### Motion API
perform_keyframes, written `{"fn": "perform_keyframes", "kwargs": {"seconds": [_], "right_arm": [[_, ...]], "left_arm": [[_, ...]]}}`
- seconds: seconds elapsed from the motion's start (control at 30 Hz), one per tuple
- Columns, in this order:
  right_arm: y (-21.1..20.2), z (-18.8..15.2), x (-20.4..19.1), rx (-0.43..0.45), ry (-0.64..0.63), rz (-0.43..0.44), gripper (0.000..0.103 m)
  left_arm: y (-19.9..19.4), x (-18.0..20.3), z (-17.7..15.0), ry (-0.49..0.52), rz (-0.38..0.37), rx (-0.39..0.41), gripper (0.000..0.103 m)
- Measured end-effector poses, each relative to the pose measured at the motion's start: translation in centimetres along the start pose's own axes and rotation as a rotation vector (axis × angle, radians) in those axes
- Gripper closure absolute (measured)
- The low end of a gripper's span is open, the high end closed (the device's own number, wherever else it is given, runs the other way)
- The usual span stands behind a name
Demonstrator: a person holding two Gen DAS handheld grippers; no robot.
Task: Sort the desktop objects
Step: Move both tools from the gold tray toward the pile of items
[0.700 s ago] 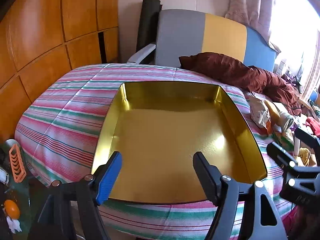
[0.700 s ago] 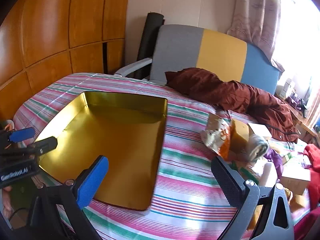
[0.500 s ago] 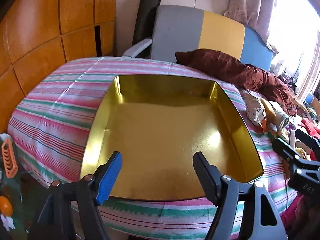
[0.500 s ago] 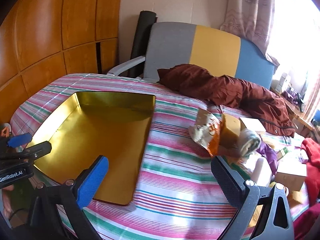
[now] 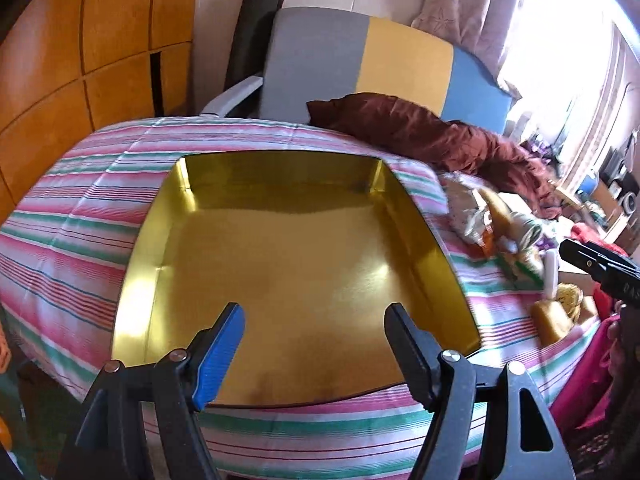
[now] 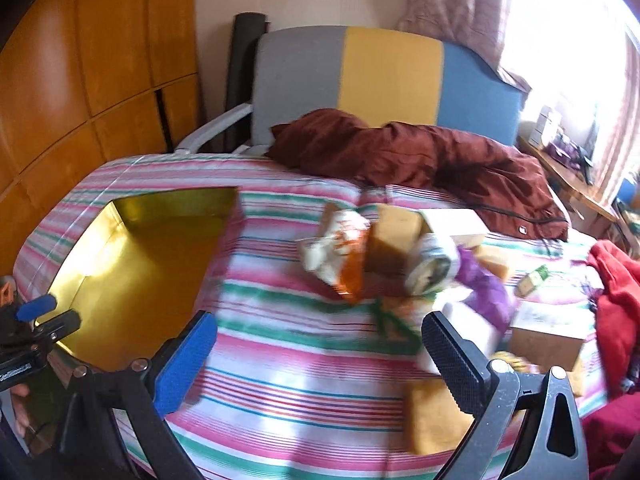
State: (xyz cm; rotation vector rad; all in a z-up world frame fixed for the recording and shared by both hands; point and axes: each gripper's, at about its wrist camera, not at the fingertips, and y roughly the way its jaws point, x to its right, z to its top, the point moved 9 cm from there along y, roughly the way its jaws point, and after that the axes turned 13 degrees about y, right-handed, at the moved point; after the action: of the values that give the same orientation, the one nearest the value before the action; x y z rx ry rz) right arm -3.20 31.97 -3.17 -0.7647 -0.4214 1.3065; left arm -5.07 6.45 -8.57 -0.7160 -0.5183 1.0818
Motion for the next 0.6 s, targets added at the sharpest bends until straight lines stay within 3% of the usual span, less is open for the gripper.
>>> {"fn": "perform_keyframes", "kwargs": {"seconds": [0.3,0.43,0.6], "right_arm": [[-0.9,2.7,10.2,-0.065,0.029,-0.125,0.0],[-1.2,3.1,15.0,-0.104,-0.026,-0.183,0.0],[-0.6,2.9,17.9,-0.21,-0.163,-0.183,0.0]], "left_arm": [[-0.3,6.7,2.9,0.157,-0.139,0.031,0.029],[-0.2,10.2,3.9,0.238,-0.186,0.041,0.029],[1.0,14.7,4.6,0.306,-0.281,0.016,0.029]]}}
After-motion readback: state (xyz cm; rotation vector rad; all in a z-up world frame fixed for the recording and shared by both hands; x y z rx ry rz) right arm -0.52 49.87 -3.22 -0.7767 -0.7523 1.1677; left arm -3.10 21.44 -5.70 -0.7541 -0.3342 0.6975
